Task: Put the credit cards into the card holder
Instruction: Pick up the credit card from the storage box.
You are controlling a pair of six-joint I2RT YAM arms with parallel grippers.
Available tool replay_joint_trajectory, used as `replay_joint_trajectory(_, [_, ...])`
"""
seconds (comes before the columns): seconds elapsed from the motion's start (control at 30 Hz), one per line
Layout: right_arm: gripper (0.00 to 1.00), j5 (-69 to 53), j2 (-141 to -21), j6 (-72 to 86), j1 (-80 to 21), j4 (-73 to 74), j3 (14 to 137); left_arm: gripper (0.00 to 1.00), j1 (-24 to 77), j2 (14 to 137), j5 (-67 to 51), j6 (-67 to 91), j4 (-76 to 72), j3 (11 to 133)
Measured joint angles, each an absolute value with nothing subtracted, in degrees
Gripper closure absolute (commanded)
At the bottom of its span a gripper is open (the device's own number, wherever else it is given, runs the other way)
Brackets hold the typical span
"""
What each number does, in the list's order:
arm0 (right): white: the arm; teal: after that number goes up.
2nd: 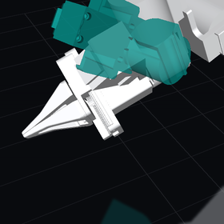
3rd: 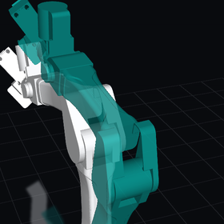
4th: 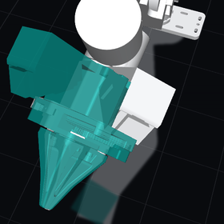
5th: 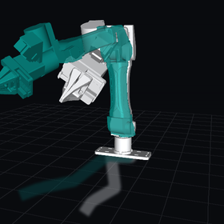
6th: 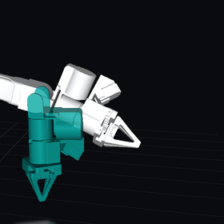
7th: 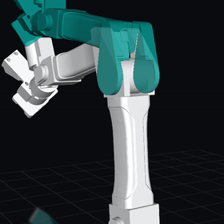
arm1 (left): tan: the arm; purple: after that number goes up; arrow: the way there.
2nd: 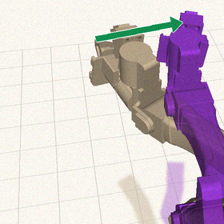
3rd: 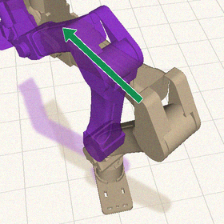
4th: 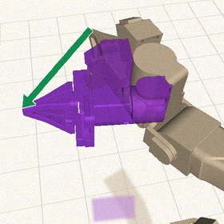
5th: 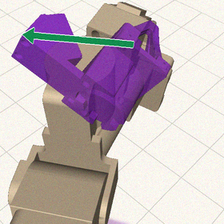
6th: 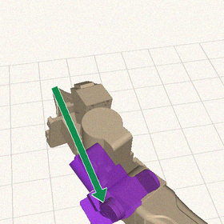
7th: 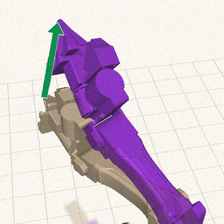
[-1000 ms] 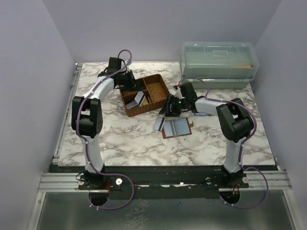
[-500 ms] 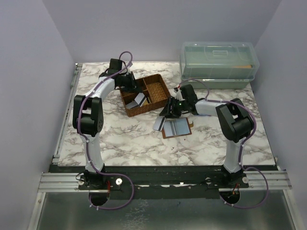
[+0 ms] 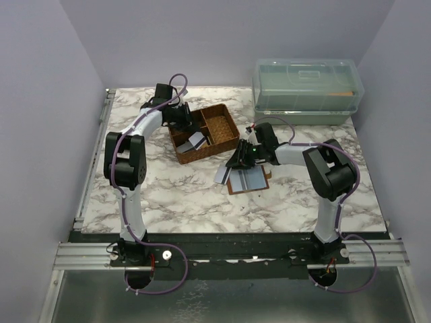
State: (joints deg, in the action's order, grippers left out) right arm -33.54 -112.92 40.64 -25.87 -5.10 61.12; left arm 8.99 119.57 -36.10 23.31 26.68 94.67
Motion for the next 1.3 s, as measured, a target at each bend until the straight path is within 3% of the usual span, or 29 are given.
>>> replay_joint_trajectory(0.1, [0.77, -33.54, -112.92, 41.76, -25.87, -5.17, 60.84, 0.93, 8.99, 120.09, -36.6, 23.35, 26.72, 94.96])
replay_joint_trajectory(0.3, [0.99, -33.54, -113.1, 44.12, -25.87, -6.44, 60.69, 0.64, 9.02, 120.14, -36.34, 24.12, 27.35, 95.48])
replay_joint_trajectory(0.47, [1.0, -33.5, -113.84, 45.63, -25.87, -6.92, 60.69, 0.45, 9.37, 119.7, -32.51, 24.6, 29.61, 97.3])
replay_joint_trajectory(0.57, [1.0, -33.5, -113.84, 46.0, -25.87, -7.09, 60.69, 0.38, 9.8, 117.82, -25.71, 23.77, 32.23, 97.43])
replay_joint_trajectory(0.73, [1.0, -33.54, -113.84, 46.46, -25.87, -7.2, 60.69, 0.37, 11.22, 109.21, -14.81, 22.06, 34.98, 95.64])
replay_joint_trajectory(0.83, [1.0, -33.65, -113.84, 46.48, -25.87, -7.38, 60.69, 0.38, 12.64, 102.26, -14.44, 21.78, 34.89, 92.4])
replay_joint_trajectory(1.0, [1.0, -34.54, -113.23, 46.02, -25.87, -7.86, 60.62, 0.39, 15.29, 94.98, -24.08, 22.37, 31.24, 84.38])
replay_joint_trajectory(1.3, [1.0, -38.41, -109.34, 44.86, -25.28, -9.32, 60.01, 0.41, 19.88, 93.62, -35.88, 27.49, 22.44, 66.59])
